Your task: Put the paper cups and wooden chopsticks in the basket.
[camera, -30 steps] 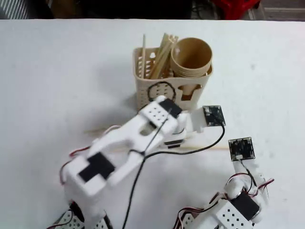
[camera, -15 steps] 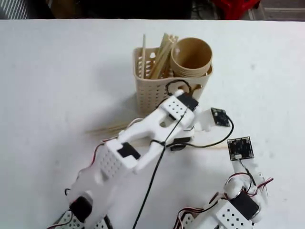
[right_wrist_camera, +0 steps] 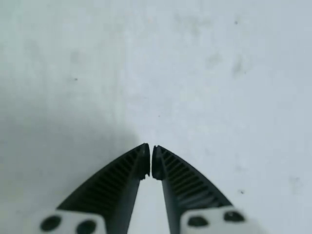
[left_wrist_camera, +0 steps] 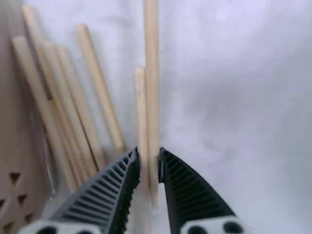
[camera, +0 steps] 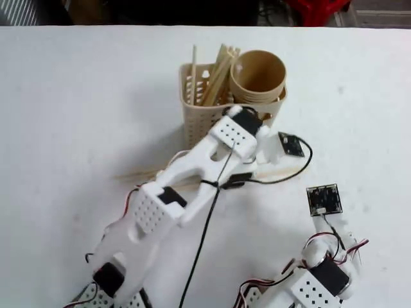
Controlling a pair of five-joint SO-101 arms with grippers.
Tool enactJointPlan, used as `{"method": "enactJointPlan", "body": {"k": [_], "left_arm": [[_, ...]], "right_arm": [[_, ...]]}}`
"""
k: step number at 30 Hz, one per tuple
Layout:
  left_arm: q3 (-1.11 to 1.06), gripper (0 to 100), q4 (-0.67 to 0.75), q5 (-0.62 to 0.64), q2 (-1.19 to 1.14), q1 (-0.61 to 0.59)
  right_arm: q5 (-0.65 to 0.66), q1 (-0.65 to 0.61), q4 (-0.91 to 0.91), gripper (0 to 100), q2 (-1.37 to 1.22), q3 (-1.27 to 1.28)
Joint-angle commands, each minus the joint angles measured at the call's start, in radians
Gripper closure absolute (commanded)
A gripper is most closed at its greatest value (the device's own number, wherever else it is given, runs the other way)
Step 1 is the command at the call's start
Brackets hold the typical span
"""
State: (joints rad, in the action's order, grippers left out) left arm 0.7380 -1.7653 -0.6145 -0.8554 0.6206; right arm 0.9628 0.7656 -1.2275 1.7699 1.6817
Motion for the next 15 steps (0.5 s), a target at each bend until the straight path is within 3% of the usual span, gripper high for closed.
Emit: {"method": "enactJointPlan", "body": {"k": [1, 5, 15], "left_arm": [[-0.054, 98, -0.014, 0.049, 0.206, -0.051], [-0.135, 98, -0.009, 0.101, 0.355, -0.067], [-0.33, 97, 0.008, 0.094, 0.725, -0.065]], "right_arm": [[0.012, -0.013, -0.005, 96.7, 0.007, 0.011], [0.012, -0.013, -0.005, 96.7, 0.007, 0.011], [0.012, -0.013, -0.008, 96.6, 0.007, 0.011]]}}
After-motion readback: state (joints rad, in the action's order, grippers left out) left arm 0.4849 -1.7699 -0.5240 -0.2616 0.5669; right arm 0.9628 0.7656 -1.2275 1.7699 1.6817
